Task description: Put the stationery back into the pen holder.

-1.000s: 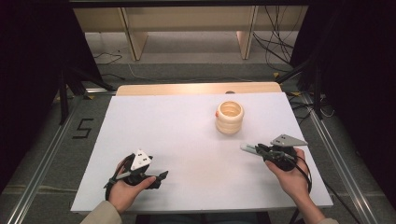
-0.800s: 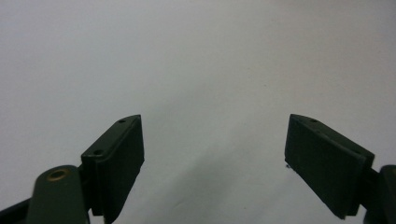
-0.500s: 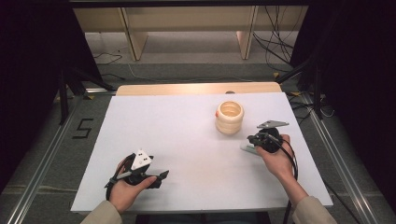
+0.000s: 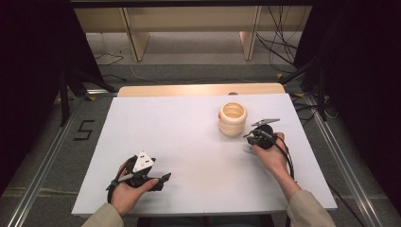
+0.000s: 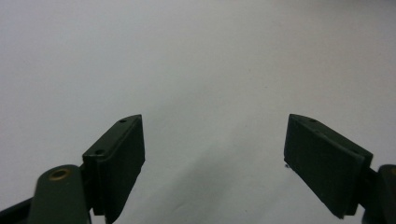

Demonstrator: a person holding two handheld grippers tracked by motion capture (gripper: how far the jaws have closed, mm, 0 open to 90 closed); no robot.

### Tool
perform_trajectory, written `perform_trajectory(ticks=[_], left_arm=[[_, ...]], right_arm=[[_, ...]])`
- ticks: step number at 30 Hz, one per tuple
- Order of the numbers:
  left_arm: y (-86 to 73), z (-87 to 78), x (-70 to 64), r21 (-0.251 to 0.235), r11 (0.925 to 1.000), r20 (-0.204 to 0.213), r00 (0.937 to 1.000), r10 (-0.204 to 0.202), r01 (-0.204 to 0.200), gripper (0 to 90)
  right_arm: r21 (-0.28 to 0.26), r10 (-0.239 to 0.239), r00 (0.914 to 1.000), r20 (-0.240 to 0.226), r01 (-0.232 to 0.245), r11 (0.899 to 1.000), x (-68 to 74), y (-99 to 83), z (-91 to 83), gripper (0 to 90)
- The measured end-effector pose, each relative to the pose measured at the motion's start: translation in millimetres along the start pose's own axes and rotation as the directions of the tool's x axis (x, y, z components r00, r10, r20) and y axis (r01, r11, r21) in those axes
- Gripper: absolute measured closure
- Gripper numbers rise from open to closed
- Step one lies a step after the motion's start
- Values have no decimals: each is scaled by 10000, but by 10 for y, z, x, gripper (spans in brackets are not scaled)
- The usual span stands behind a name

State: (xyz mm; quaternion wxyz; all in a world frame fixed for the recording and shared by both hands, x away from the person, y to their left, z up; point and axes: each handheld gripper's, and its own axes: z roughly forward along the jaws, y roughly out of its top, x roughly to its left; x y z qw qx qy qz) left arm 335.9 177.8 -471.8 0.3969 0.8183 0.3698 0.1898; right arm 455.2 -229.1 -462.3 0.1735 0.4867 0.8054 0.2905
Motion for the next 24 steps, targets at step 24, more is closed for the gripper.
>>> perform_trajectory(ticks=[24], left_arm=[[1, 6, -12, 26, 10000, 63, 10000, 39, -39, 203]], right_arm=[[735, 237, 9997, 40, -239, 9970, -51, -12, 129, 900]])
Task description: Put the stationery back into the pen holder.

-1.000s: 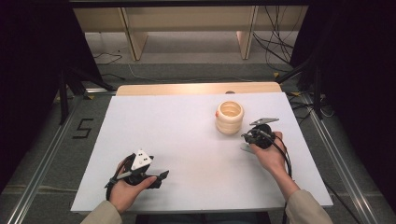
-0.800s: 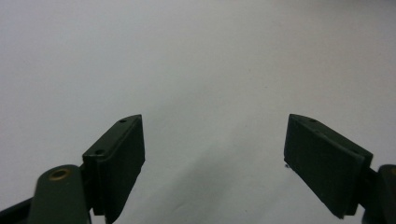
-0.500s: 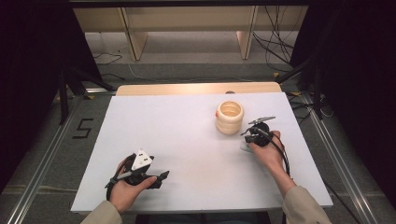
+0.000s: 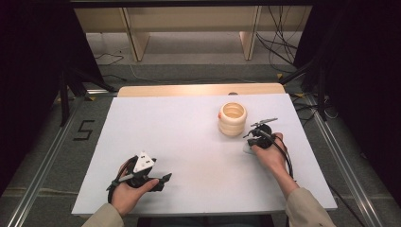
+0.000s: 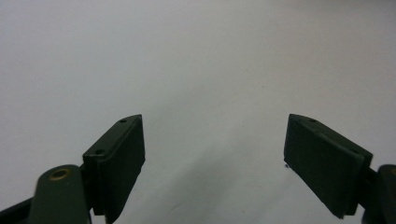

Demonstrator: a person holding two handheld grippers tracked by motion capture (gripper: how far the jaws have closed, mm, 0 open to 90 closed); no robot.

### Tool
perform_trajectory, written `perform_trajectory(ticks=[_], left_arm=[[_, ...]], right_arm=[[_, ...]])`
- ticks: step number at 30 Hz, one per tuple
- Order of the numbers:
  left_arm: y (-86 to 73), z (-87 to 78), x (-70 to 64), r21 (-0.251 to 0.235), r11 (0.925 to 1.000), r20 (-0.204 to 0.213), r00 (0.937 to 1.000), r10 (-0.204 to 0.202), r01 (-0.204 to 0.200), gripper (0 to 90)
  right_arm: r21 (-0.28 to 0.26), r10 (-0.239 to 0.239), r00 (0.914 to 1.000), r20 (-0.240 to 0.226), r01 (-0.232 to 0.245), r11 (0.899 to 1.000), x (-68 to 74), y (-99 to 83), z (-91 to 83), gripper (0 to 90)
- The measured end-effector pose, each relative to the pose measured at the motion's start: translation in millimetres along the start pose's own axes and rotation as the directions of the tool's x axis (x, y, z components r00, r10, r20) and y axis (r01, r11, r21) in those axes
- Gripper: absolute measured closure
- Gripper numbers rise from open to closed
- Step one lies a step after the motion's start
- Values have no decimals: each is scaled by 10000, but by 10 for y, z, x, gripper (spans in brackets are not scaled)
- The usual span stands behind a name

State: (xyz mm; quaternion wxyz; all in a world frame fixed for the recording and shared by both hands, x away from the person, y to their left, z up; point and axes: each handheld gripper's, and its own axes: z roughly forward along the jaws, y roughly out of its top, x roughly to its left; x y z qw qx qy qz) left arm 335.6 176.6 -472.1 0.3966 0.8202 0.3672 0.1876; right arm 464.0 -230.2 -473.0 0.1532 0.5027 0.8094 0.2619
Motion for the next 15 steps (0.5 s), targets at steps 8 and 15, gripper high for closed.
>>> perform_trajectory(ticks=[8, 15], left_arm=[[-2, 1, -1, 11, 10000, 14, 10000, 17, -17, 206], [-3, 0, -4, 10, 10000, 33, 10000, 58, -58, 206]], right_arm=[[113, -37, 9999, -119, 39, 9999, 13, -6, -2, 900], [186, -118, 9997, -194, 122, 9998, 39, -19, -15, 900]])
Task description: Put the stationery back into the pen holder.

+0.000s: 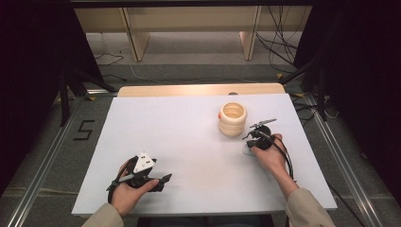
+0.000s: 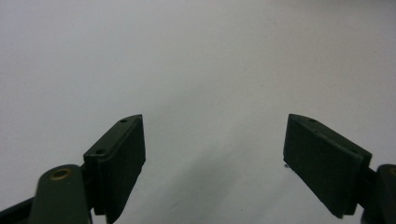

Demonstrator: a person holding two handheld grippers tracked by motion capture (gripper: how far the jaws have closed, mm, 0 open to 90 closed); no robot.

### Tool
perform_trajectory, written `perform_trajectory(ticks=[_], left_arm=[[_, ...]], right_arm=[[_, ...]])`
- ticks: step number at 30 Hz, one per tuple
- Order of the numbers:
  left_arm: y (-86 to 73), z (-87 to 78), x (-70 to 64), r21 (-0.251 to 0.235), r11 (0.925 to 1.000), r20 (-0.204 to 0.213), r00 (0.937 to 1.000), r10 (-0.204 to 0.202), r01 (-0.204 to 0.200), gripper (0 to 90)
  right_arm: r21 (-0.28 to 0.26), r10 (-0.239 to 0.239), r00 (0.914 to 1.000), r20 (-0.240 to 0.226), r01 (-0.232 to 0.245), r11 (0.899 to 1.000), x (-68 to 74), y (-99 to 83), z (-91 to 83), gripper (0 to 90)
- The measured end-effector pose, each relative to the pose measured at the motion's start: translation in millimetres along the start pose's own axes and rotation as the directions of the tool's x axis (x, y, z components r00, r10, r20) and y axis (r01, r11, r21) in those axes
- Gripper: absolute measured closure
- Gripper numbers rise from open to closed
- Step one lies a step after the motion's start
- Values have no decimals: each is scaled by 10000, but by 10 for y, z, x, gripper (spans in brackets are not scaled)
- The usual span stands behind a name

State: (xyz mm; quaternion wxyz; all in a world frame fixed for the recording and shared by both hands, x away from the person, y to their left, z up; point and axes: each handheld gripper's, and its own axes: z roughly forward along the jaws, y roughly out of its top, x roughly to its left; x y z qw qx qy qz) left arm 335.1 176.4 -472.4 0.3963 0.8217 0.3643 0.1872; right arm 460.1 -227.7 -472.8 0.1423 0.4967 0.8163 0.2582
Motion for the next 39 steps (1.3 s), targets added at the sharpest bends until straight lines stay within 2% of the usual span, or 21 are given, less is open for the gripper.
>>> perform_trajectory(ticks=[20, 39], left_arm=[[-5, -1, -22, 9, 10000, 34, 10000, 31, -31, 207], [-2, -2, -31, 45, 9999, 58, 9999, 90, -90, 207]], right_arm=[[385, -316, 9987, -406, 331, 9987, 169, -137, -118, 900], [456, -606, 9976, -321, 620, 9970, 309, -276, -210, 900]])
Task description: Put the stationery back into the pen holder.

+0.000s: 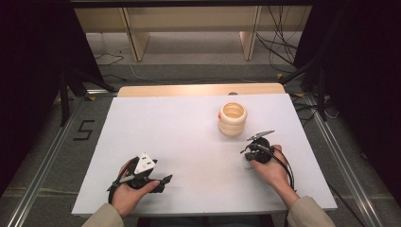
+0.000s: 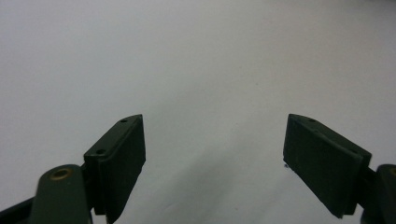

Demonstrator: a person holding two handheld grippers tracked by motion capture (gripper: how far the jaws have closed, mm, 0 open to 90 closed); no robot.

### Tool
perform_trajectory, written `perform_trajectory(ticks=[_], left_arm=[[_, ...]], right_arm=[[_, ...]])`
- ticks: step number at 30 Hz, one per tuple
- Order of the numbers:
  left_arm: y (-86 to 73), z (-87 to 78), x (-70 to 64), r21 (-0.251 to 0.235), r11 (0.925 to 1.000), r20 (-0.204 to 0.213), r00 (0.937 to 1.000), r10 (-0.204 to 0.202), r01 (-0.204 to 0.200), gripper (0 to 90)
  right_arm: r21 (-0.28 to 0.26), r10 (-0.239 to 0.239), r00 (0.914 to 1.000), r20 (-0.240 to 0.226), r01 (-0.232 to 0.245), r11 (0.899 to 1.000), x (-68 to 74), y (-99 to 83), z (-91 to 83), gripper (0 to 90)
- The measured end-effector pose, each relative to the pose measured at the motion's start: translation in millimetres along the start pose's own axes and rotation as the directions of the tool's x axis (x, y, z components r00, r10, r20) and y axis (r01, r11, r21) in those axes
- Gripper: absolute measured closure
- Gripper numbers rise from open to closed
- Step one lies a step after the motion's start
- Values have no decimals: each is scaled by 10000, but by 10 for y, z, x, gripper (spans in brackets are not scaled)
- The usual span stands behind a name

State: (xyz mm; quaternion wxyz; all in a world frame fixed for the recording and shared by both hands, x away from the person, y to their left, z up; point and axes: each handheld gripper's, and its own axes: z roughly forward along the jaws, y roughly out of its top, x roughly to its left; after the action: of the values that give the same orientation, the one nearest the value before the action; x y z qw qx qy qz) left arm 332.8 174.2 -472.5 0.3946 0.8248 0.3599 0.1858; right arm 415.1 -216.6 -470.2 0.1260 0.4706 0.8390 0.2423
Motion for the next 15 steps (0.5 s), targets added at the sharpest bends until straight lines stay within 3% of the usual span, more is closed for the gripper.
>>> perform_trajectory(ticks=[15], left_arm=[[3, 4, -10, -6, 10000, 39, 10000, 23, -23, 207]], right_arm=[[-59, 41, 10000, -40, -41, 10000, 22, -48, -23, 900]])
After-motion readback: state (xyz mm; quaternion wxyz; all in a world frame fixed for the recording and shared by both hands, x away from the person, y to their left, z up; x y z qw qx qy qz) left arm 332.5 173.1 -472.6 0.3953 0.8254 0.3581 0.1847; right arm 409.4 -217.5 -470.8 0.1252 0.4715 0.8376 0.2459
